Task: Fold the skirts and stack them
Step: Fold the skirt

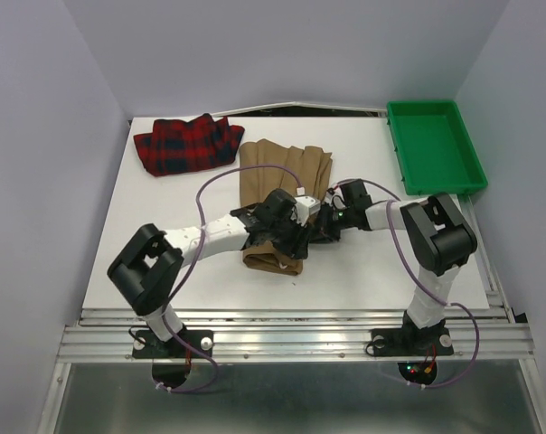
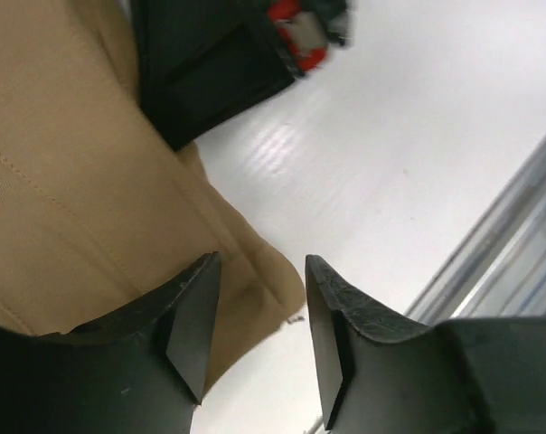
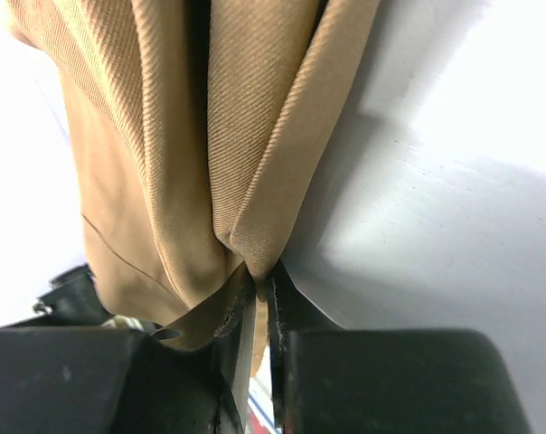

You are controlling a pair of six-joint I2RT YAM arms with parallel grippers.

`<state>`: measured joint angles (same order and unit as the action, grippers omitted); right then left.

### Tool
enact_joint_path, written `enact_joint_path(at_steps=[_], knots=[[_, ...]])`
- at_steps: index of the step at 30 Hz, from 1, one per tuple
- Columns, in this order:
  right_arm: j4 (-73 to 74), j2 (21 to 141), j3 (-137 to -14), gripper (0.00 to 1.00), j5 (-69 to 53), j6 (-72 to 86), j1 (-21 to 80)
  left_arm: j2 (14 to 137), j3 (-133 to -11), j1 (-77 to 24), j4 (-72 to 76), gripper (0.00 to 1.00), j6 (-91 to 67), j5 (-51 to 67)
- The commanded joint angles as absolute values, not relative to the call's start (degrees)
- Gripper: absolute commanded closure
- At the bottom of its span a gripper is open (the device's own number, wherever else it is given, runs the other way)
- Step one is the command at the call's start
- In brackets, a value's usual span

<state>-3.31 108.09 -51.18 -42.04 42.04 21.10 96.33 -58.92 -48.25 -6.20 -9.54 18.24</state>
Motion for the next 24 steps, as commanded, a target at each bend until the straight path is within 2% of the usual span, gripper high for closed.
enact_joint_path(at_steps=[1,2,3,5,6,7,9,12,13,16,17,19,20,22,23,24], knots=[[6.14,105.3,-55.36,0.84,-39.11,35.7,21.62,85.01,-57.66,-48.25,-4.56,0.41,-4.49,24.26],[7.98,104.6,-56.15,0.82,-37.81,34.03,21.62,83.34,-57.22,-48.16,-5.01,0.38,-3.7,25.48],[11.22,102.85,-57.21,0.74,-37.01,32.97,21.62,80.01,-56.87,-47.99,-5.88,0.36,-2.04,26.27],[15.1,101.35,-58.53,0.63,-35.77,29.63,21.62,76.48,-55.64,-47.55,-6.33,0.28,-0.97,26.37],[18.6,100.38,-59.84,0.45,-35.95,28.05,20.93,73.16,-55.03,-47.11,-6.24,0.25,-0.36,26.63],[20.72,100.11,-60.72,0.4,-36.12,26.47,20.05,71.73,-54.5,-46.24,-6.15,0.2,-0.35,27.41],[25.29,99.93,-62.83,0.39,-35.07,21.03,19.17,69.27,-52.65,-41.5,-5.37,0.12,-0.35,31.62],[33.64,98.97,-67.14,0.41,-33.75,14.61,17.84,66.19,-49.84,-34.29,-4.31,0.16,-0.7,35.76],[34.1,97.83,-68.98,0.41,-33.84,12.24,17.84,66.27,-48.53,-32.8,-4.05,0.18,-0.7,36.47],[32.27,96.24,-72.41,0.42,-37.58,11.94,17.84,68.72,-46.07,-28.66,-3.08,0.34,-0.44,40.51],[30.78,96.33,-73.38,0.42,-39.18,13.08,17.84,69.69,-45.53,-28.22,-2.29,0.45,-0.7,42.17],[25.96,97.29,-75.23,0.41,-41.65,17.37,17.84,73.54,-44.13,-27.86,0.25,0.58,-3.42,44.46],[24.27,98.16,-77.5,0.4,-44.27,18.62,17.84,75.3,-43.69,-27.77,2.18,0.7,-4.99,46.91],[21.2,102.2,-80.23,0.4,-47.87,22.39,17.84,81.26,-43.16,-27.34,4.65,0.83,-10.68,50.08],[19.96,103.61,-81.38,0.4,-47.9,23.8,17.84,83.65,-42.55,-27.07,5.79,0.83,-13.07,50.1],[17.6,106.58,-83.3,0.4,-49.21,25.04,17.84,85.93,-42.02,-26.9,8.32,0.92,-15.1,53.32]])
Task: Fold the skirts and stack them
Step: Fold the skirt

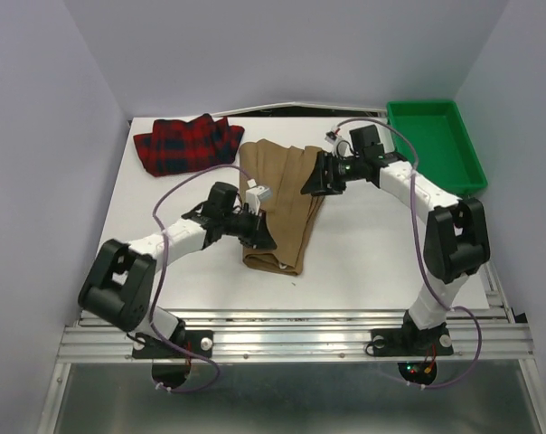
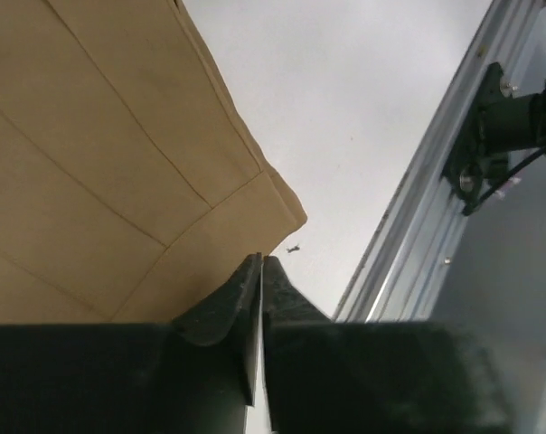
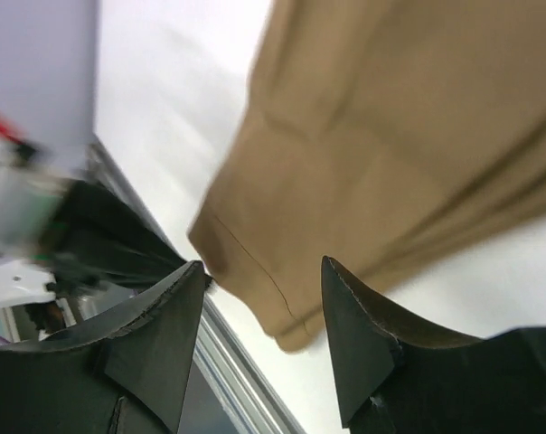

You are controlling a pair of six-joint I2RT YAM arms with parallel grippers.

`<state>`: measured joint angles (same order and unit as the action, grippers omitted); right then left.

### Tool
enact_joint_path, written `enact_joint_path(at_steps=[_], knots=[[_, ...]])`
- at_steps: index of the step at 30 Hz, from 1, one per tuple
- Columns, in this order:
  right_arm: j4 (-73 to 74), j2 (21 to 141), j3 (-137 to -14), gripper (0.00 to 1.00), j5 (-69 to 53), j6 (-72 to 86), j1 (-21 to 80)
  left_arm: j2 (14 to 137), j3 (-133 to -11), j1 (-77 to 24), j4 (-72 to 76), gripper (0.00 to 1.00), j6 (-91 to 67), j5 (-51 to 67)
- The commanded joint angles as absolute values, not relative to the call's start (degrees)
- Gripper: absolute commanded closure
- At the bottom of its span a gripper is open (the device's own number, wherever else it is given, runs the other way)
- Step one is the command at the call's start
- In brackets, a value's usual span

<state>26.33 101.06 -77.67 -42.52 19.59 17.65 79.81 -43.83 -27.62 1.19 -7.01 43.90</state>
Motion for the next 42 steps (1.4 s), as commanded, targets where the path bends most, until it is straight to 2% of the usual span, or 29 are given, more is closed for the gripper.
enact_joint_path(at_steps=[1,5,10,13,17,18,20,21,22,23,24,26,30,33,38,42], knots=[[16.27,108.09,-84.02,0.4,-50.18,26.88,17.84,89.87,-41.84,-26.98,8.61,0.94,-16.51,53.61],[14.15,116.7,-88.5,0.4,-52.12,27.87,17.84,99.47,-43.67,-27.07,8.44,1.0,-16.17,53.7],[10.81,125.67,-94.82,0.4,-50.54,27.42,17.84,109.05,-46.06,-27.07,9.58,1.0,-18.71,53.35],[10.46,132.26,-97.29,0.41,-47.99,26.63,17.23,110.56,-45.88,-27.16,10.37,1.0,-20.04,54.32],[12.65,137.98,-99.75,0.42,-45.53,20.58,16.7,106.36,-45.79,-28.03,10.9,1.0,-18.64,53.61],[14.66,138.08,-99.76,0.42,-45.44,19.17,16.7,103.04,-46.31,-28.39,10.38,0.98,-16.98,52.57],[15.47,137.38,-99.06,0.42,-45.61,16.8,16.7,98.9,-48.85,-29.79,8.1,0.87,-13.38,50.03],[16.69,136.24,-98.62,0.42,-45.88,15.66,16.7,94.18,-49.82,-30.58,5.21,0.77,-11.27,46.88],[17.4,135.53,-98.7,0.42,-45.88,14.08,16.7,91.78,-52.01,-32.5,3.71,0.61,-6.55,41.89],[18.01,134.83,-98.79,0.42,-46.05,13.45,16.7,89.23,-52.03,-33.74,2.04,0.61,-3.63,41.84],[19.32,134.13,-98.79,0.42,-46.05,12.93,16.7,87.03,-54.12,-35.32,-1.63,0.5,-0.82,34.79],[20.82,132.28,-99.31,0.41,-46.58,11.96,16.7,81.32,-56.5,-39.7,-6.3,0.37,8.12,24.85],[25.46,129.47,-100.98,0.37,-49.56,9.94,16.7,76.21,-58.19,-44.19,-13.77,0.34,20.72,12.59],[29.87,127.36,-103.62,0.36,-50.27,8.79,18.01,73.84,-54.59,-46.66,-16.61,0.34,31.18,6.26],[30.5,121.65,-98.02,0.37,-52.2,10.63,20.39,66.45,-41.69,-56.83,-9.68,0.29,39.02,-6.39],[30.15,118.31,-90.82,0.39,-54.05,11.69,23.46,66.27,-35.7,-61.25,-2.93,0.28,42.36,-8.87]])
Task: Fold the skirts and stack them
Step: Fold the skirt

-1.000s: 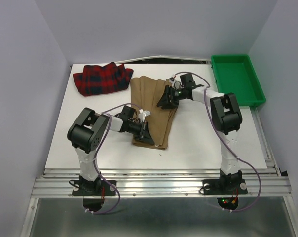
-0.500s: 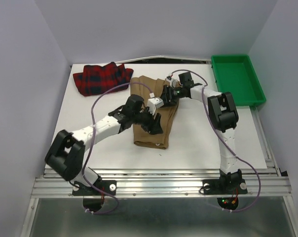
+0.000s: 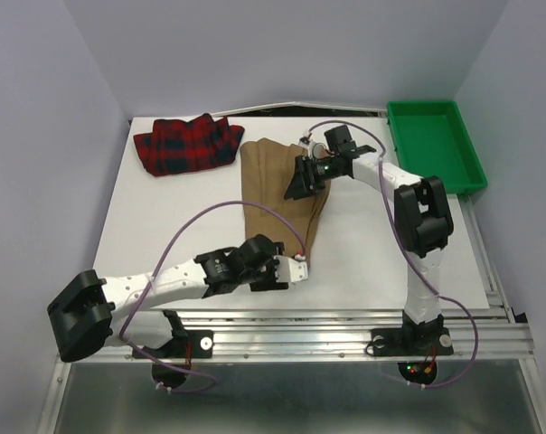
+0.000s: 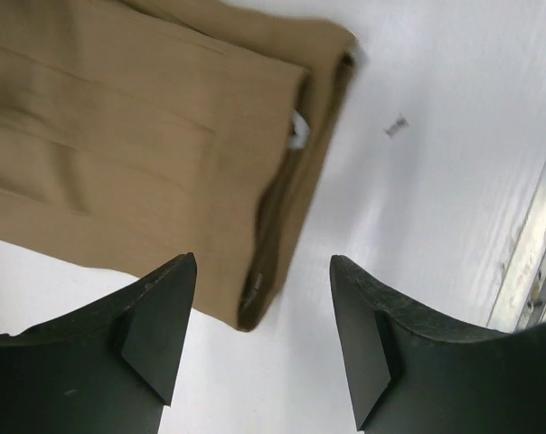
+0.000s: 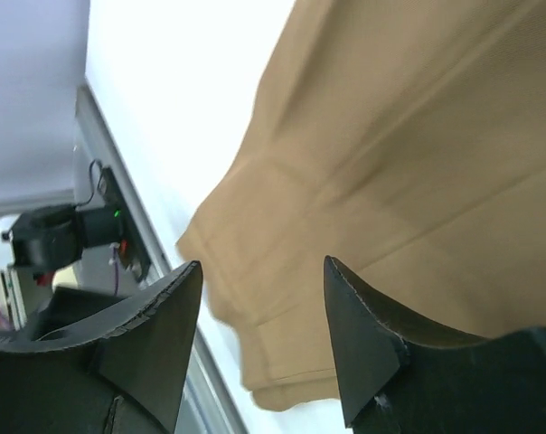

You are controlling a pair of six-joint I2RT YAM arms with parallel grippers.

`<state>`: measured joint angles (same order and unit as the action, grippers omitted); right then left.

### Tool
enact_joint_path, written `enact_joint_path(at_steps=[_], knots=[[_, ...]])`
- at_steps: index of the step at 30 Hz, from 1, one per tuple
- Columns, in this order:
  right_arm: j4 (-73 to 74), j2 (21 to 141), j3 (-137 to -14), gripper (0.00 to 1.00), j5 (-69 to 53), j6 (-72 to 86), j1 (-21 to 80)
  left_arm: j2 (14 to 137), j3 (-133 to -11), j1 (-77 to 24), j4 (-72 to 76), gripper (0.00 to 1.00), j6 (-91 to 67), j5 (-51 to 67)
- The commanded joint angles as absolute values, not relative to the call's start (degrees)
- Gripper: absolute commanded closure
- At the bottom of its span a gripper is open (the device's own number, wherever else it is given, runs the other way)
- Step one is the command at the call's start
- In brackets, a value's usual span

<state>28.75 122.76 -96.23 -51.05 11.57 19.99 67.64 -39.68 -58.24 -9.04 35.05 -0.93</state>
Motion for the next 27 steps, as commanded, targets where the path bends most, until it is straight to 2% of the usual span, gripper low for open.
enact_joint_path(at_steps=[1,6,14,19,22,23,27], knots=[[29.8,118.04,-89.31,0.39,-54.4,11.6,24.08,66.44,-34.64,-62.04,-1.6,0.28,42.8,-9.49],[26.46,119.61,-82.45,0.41,-54.75,10.99,26.37,70.57,-29.63,-66.61,7.54,0.28,43.16,-16.68],[27.07,128.67,-79.37,0.46,-52.65,6.6,26.37,82.34,-25.05,-69.52,19.33,0.29,46.32,-25.04],[27.51,132.45,-78.4,0.48,-50.54,5.01,26.37,88.68,-25.4,-69.52,22.15,0.37,46.58,-25.31],[28.04,133.68,-78.49,0.48,-50.62,4.57,26.37,90.26,-25.75,-69.52,23.64,0.48,46.41,-25.75],[28.12,134.12,-78.49,0.48,-50.62,4.57,26.37,90.26,-25.93,-69.52,23.82,0.57,46.23,-26.01],[28.83,133.95,-78.14,0.49,-51.59,4.04,26.37,87.72,-27.59,-69.52,19.8,0.76,45.44,-25.23]])
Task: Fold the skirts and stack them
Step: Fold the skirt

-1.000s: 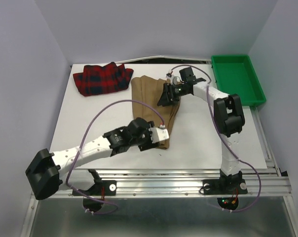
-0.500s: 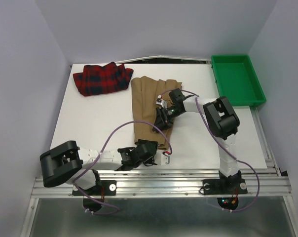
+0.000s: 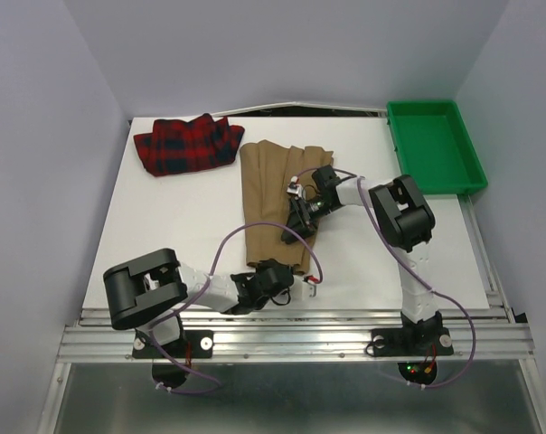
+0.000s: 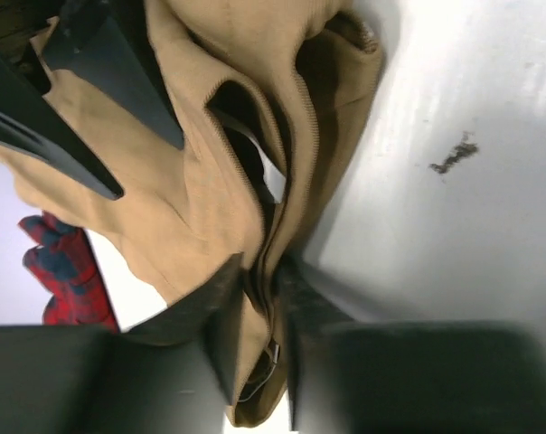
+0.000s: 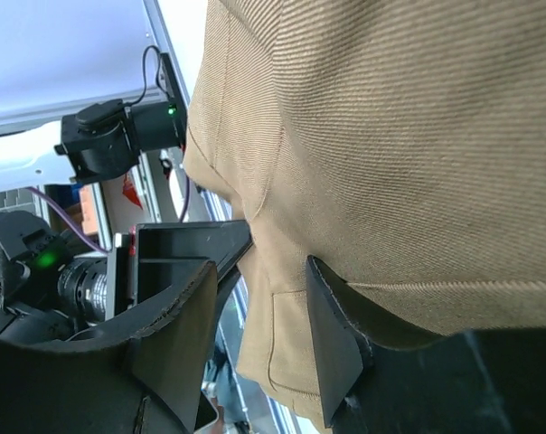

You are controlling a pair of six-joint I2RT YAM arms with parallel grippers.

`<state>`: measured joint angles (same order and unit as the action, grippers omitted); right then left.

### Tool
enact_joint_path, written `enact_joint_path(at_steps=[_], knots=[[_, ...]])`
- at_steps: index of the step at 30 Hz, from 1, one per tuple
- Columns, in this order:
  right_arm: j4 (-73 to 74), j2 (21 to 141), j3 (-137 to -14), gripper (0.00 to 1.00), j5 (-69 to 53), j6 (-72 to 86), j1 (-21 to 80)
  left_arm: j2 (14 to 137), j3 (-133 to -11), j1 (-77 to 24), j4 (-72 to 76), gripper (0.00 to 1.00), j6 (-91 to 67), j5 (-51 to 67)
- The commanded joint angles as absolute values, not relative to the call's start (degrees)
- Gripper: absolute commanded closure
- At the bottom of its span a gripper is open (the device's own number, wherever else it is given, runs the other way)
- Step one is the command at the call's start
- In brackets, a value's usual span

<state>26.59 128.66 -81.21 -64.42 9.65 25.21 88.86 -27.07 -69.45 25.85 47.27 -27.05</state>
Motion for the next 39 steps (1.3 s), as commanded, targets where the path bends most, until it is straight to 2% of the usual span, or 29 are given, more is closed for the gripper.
enact_joint_path(at_steps=[1,5,9,13,18,22,27,33,36,37,39], knots=[[28.92,133.68,-77.79,0.49,-52.03,3.96,26.37,85.8,-28.29,-69.61,17.69,0.8,44.92,-24.44],[29.44,129.22,-76.82,0.49,-54.75,5.0,26.37,82.01,-35.57,-69.61,5.56,1.0,41.85,-17.34],[31.36,123.33,-79.08,0.45,-55.38,4.4,26.37,79.81,-42.6,-69.61,-9.36,1.0,38.24,-8.82],[33.22,119.89,-87.61,0.32,-50.2,3.86,24.89,79.19,-47.01,-69.7,-17.21,1.0,34.81,-2.47],[34.45,124.0,-102.36,0.28,-47.99,4.92,21.45,79.8,-50.09,-69.79,-23.37,1.0,33.23,4.56],[33.84,129.19,-112.57,0.25,-40.63,3.87,21.45,80.33,-52.2,-69.87,-26.1,1.0,32.26,8.52],[32.53,139.28,-123.37,0.25,-33.94,3.08,21.45,81.73,-57.02,-69.87,-30.4,1.0,31.64,13.79],[29.62,146.68,-125.86,0.27,-35.32,6.06,21.45,83.67,-62.13,-69.79,-34.8,1.0,33.57,17.57],[29.0,148.1,-123.32,0.35,-39.63,6.24,21.45,85.08,-66.26,-69.61,-38.57,1.0,34.98,19.51],[28.74,147.31,-120.18,0.41,-42.6,6.07,21.45,85.6,-68.44,-69.44,-39.8,1.0,35.07,19.69],[27.95,145.64,-115.69,0.46,-45.78,4.93,21.45,86.3,-70.83,-66.98,-41.39,1.0,35.77,21.61]])
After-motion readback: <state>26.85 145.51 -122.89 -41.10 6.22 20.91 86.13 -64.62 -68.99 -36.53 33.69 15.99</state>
